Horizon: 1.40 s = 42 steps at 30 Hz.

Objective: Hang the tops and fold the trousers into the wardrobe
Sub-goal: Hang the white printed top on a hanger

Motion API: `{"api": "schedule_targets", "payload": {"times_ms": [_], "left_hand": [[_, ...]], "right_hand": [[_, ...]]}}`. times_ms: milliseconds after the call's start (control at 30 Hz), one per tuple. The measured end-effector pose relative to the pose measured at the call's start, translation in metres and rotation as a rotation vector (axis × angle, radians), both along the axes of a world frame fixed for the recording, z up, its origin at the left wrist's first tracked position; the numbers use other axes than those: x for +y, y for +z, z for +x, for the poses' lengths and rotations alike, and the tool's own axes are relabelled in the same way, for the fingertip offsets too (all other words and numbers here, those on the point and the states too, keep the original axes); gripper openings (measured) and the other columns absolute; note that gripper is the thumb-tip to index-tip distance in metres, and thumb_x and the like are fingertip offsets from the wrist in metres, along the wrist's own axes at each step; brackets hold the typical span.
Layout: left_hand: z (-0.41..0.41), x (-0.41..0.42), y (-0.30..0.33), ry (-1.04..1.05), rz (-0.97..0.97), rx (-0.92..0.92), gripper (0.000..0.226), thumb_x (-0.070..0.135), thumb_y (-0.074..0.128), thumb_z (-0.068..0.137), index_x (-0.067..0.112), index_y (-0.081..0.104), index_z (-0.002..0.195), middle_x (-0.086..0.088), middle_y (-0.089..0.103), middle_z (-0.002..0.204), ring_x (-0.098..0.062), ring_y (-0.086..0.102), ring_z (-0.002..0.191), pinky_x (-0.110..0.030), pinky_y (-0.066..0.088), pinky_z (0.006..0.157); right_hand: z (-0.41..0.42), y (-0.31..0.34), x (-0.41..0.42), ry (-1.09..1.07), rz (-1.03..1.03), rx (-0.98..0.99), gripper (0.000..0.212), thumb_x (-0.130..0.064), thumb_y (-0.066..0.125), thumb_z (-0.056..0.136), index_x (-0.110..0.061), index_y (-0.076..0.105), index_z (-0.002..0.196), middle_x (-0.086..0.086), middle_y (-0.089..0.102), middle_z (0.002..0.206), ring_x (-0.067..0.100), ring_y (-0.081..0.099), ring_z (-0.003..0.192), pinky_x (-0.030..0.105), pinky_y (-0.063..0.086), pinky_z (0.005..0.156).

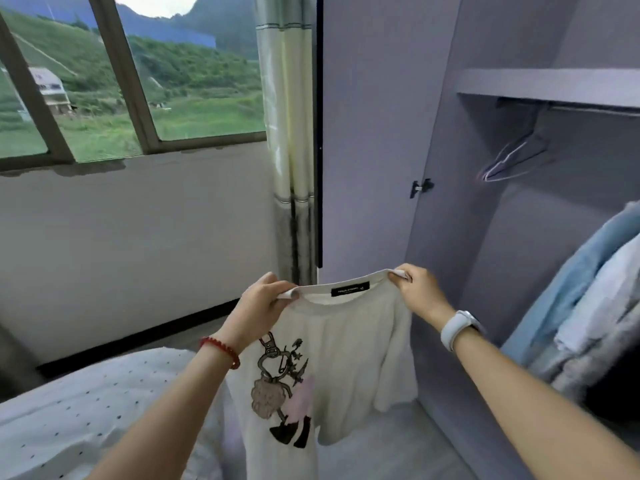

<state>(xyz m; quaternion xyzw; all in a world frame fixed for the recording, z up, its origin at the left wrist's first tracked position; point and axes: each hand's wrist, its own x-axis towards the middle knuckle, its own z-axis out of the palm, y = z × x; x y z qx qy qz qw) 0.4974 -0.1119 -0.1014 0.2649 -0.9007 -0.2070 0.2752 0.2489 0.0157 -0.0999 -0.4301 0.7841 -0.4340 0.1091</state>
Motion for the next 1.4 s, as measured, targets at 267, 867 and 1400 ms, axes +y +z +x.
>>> {"api": "schedule_targets", "payload": {"times_ms": [267,867,1400], "left_hand": [[-0.174,-0.08,0.044,-0.151,0.097,0.157,0.023,0.024,0.057,0.092,0.006,0.068,0.083,0.006,0.042,0.073,-0.013,0.045,0.066,-0.033,0.039,0.069],[-0.518,-0.178,0.053,-0.186,0.345,0.428,0.013,0.011,0.054,0.092,0.012,0.067,0.091,0.003,0.063,0.094,-0.008,0.056,0.088,-0.002,0.035,0.076],[-0.552,-0.195,0.038,-0.225,0.421,0.336,0.017,0.01,0.055,0.092,0.01,0.068,0.101,0.003,0.062,0.1,-0.012,0.054,0.093,-0.005,0.034,0.07]], "right_hand": [[-0.122,0.026,-0.024,-0.306,-0.13,-0.032,0.016,-0.009,0.054,0.092,0.005,0.063,0.088,0.009,0.059,0.08,0.02,0.052,0.079,0.027,0.034,0.064],[-0.488,0.032,-0.154,-0.665,-0.283,-0.374,0.034,-0.021,0.053,0.091,-0.018,0.054,0.057,0.009,0.056,0.067,0.022,0.047,0.062,0.031,0.037,0.061],[-0.518,0.04,-0.154,-0.952,-0.49,-0.277,0.033,-0.011,0.053,0.091,-0.019,0.043,0.06,0.01,0.053,0.072,0.022,0.049,0.077,0.03,0.039,0.071]]}}
